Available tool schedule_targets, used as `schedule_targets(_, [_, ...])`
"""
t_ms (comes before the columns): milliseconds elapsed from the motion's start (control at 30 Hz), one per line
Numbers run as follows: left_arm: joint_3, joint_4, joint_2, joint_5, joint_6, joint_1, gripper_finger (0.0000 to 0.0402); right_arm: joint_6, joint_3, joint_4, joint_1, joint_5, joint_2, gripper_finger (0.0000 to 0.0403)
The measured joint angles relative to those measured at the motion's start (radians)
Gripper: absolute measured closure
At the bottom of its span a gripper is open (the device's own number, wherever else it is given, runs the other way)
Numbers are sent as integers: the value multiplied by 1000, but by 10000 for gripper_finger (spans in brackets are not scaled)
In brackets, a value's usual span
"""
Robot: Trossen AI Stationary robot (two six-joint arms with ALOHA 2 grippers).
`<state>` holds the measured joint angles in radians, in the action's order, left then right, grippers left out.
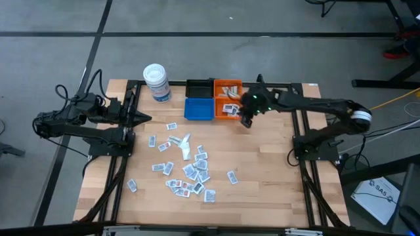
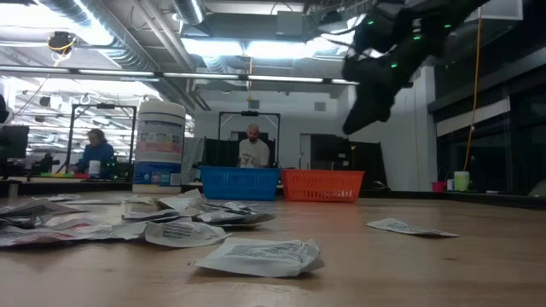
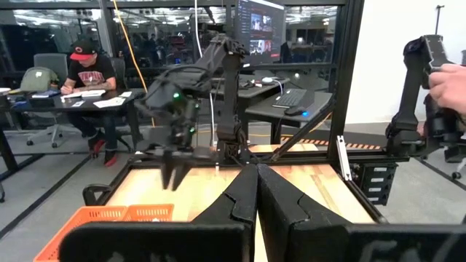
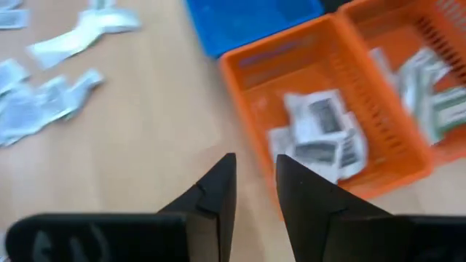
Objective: Pick & Place First Aid Supplies
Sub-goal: Move the ointment pack near the wound care packs
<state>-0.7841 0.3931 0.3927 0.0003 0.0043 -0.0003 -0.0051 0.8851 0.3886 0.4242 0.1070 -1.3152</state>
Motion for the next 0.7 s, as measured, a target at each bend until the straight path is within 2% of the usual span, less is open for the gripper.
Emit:
schedule_targets(133, [0,0,0,0,0,0,398,-8,-75,13,-32,88,105,303])
schedule_targets(300, [0,0,0,0,-1,0,398,-80,-136,43,-111,132,190,303])
schedule_targets(467, [0,0,0,0,0,0,398,-116,-157,57,-232,133,209,303])
schedule_targets(700, [0,0,0,0,-1,0,398,-186,-157,49,-415,136,165,303])
